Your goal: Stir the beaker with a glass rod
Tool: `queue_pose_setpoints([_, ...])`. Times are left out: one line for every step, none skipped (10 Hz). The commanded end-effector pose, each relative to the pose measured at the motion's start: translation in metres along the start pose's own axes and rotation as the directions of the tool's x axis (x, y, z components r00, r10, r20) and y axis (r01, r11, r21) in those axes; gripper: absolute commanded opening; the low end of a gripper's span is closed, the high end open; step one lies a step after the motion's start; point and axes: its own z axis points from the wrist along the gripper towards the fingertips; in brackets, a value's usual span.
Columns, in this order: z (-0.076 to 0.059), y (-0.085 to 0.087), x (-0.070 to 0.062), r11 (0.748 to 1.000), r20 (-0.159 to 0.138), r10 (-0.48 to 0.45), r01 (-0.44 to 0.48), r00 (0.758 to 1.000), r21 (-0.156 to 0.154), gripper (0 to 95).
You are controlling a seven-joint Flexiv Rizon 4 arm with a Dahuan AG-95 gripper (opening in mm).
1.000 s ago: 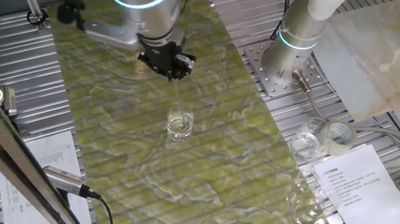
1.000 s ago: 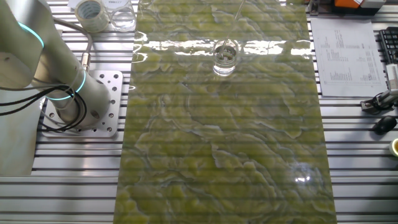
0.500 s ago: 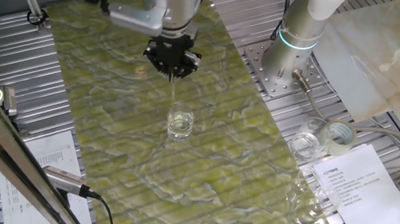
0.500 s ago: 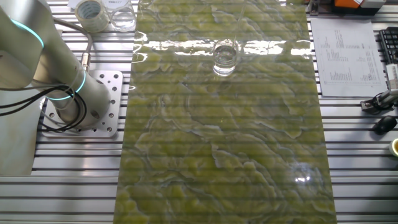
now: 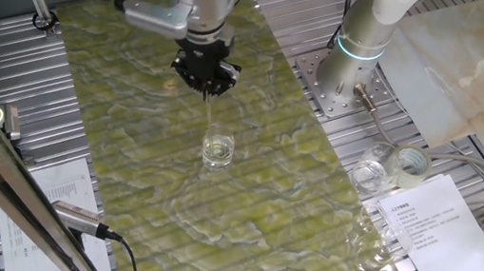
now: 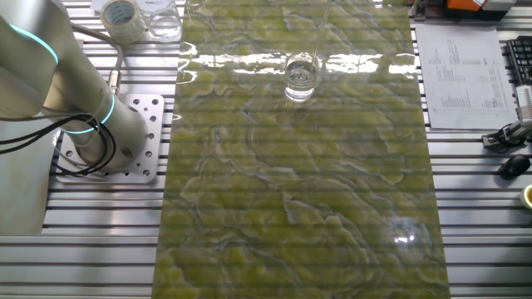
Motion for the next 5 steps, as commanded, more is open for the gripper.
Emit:
queue_pose_setpoints([0.0026, -0.0009, 0.0006, 0.999, -0.028, -0.018, 0.019, 0.999, 0.034, 0.0])
queue_pose_setpoints([0.0030, -0.0012, 0.0007, 0.999, -0.028, -0.020, 0.021, 0.999, 0.034, 0.0])
queue_pose_setpoints([0.0034, -0.0014, 0.0007, 0.999, -0.028, -0.020, 0.021, 0.999, 0.034, 0.0])
queue_pose_setpoints([0.0037, -0.0015, 0.0006, 0.999, -0.028, -0.024, 0.025, 0.999, 0.034, 0.0])
queue_pose_setpoints([0.0050, -0.0013, 0.0002, 0.999, -0.028, -0.028, 0.029, 0.999, 0.032, 0.0])
